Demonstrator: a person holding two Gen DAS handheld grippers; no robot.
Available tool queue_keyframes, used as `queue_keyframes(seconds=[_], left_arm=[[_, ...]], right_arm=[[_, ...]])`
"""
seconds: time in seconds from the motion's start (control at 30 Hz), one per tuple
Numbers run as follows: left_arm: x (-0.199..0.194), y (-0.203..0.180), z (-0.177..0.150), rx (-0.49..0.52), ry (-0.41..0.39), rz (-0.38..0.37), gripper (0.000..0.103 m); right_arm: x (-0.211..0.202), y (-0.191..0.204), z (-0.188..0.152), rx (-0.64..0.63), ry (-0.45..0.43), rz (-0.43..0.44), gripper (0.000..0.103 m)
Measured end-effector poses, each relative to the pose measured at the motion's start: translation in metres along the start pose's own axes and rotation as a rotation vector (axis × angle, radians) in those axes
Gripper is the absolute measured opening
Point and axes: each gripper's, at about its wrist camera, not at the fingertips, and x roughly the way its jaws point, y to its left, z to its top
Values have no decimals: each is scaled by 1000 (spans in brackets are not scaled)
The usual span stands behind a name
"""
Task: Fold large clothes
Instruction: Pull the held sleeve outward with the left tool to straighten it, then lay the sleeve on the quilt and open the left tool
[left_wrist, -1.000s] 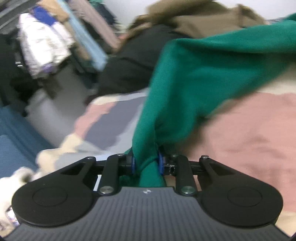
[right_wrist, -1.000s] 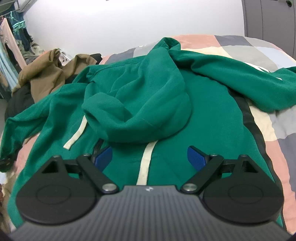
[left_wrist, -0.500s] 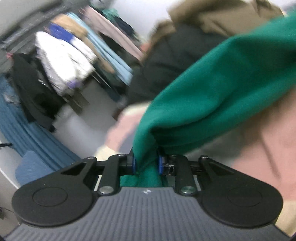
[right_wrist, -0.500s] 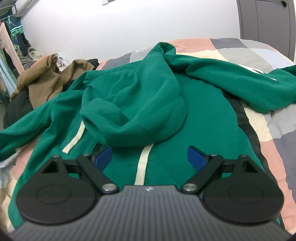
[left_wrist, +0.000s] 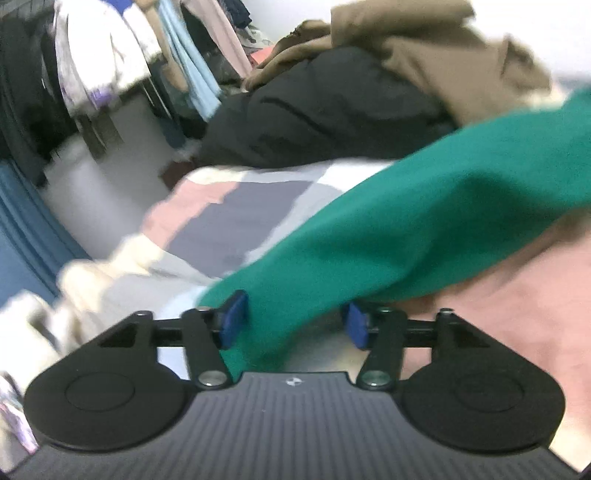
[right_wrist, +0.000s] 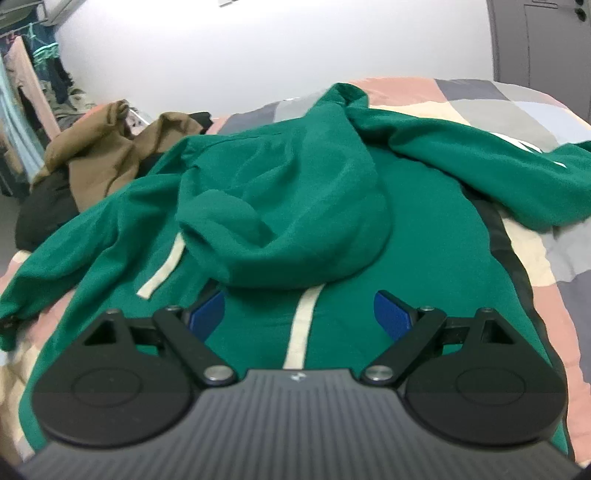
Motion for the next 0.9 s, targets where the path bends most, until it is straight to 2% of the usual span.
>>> queue_keyframes(seconds=[0.17,0.3,0.37,0.43,0.57,0.73,0.9], left_arm=[[-41,-20,16,-85,-42,-148,72],[-85,-48,18,-140,-57,-325,74],[-105,-63,12,-179,-56,-446,75],[-122,-82,7,-176,-63,-526,75],[-164,-121,-5,-88,-119,-592,75],[-194,-139,-10,-88,-141,-703,75],[-210,-148,-14,-65,-171,-769,75]], right_arm=[[-5,8,-3,-41,-10,0,89],[-9,9,-5,-49,-24,17,89],[-11,9,-5,-54,-36,27,89],[-12,10,-6,-64,-51,30,89],[-16,12,-7,-82,-81,54,89],[-24,18,-10,-106,-124,56,89],[-30,23,-9,-104,-150,54,89]])
